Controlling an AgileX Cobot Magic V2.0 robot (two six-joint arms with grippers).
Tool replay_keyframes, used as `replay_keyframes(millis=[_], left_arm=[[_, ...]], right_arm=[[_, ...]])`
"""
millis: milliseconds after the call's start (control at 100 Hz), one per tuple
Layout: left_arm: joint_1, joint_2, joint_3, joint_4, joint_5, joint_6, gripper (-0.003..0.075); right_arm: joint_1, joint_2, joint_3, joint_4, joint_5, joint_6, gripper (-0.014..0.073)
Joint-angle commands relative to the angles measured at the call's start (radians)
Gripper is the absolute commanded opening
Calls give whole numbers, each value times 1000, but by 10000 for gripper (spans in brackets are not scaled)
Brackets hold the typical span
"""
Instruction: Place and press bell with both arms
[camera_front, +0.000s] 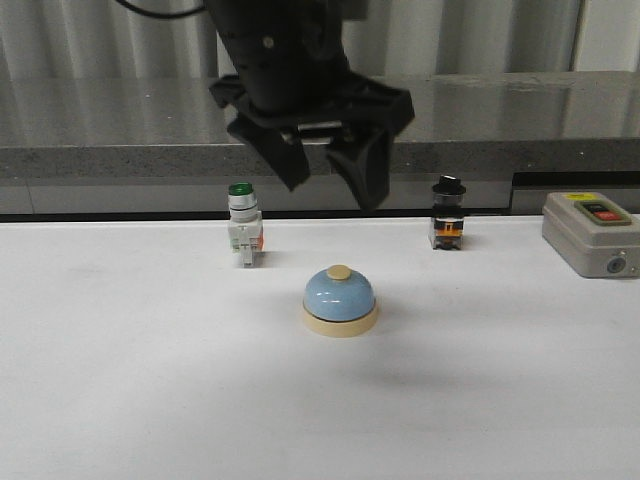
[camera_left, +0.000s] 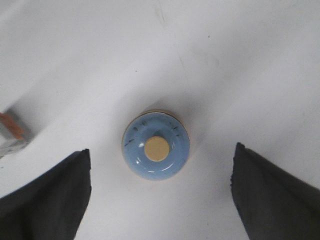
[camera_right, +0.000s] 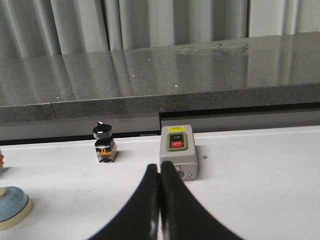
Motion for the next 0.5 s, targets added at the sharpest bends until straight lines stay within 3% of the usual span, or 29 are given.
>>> replay_keyframes(millis=[0,340,490], left_arm=[[29,-99,-20,0,-3,-15,555],[206,-307,167,-1,13,-16,554],[302,-426,311,-4,-54,-37,554]], right_arm=[[-6,8,-19,1,-70,-9,-64],[-6,8,-19,1,-70,-9,-64],[-6,8,-19,1,-70,-9,-64]])
